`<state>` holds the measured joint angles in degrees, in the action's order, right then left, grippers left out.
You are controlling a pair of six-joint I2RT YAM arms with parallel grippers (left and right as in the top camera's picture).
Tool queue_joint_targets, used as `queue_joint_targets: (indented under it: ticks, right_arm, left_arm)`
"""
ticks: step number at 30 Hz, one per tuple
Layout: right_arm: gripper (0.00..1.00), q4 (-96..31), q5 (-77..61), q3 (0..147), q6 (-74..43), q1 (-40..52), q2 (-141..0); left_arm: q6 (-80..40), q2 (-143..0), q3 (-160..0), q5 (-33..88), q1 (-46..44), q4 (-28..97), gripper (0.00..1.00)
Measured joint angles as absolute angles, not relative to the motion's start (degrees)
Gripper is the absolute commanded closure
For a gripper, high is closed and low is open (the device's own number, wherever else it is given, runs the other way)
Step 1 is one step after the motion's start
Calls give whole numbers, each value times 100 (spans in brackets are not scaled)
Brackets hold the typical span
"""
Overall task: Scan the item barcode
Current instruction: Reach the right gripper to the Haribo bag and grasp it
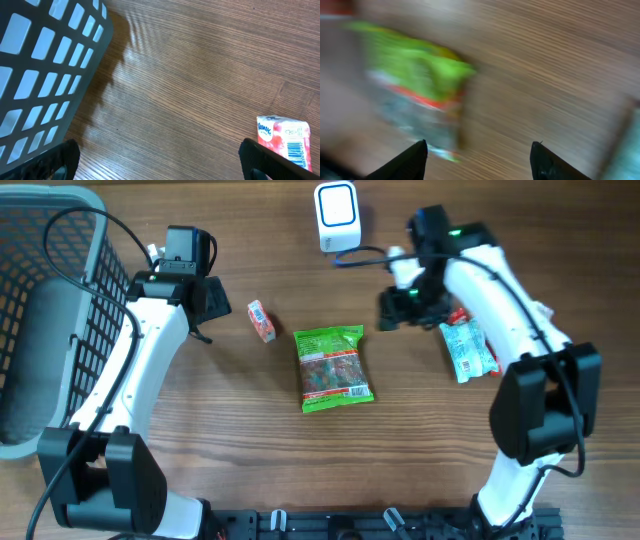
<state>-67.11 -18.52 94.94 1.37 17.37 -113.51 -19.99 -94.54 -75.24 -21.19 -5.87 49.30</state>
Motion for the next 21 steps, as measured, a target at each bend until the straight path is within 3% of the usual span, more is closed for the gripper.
queue_joint_targets:
  ticks: [4,9,11,15,21]
  right_arm:
    - [29,-6237,-2176,9483,145,2405,-11351]
    - [27,-5483,-1378,9135,742,3256,-11343]
    - [3,-5054,-1127,8906,1175,3540,-11340]
    - [0,-3988,-489,8213,2261,3791,-11334]
    - [4,-3164,239,7655,2768,3728,-11334]
  left_arm:
    - [-1999,-9454,-7524,-2119,-587,4932,0]
    - [-1999,-9454,-7524,-2117,-587,4930,0]
    - [-1999,-9454,-7524,-2119,-587,4932,0]
    - [-2001,-9454,-7524,-2119,-587,4934,0]
    - [-1999,-9454,-7524,-2119,-587,4930,0]
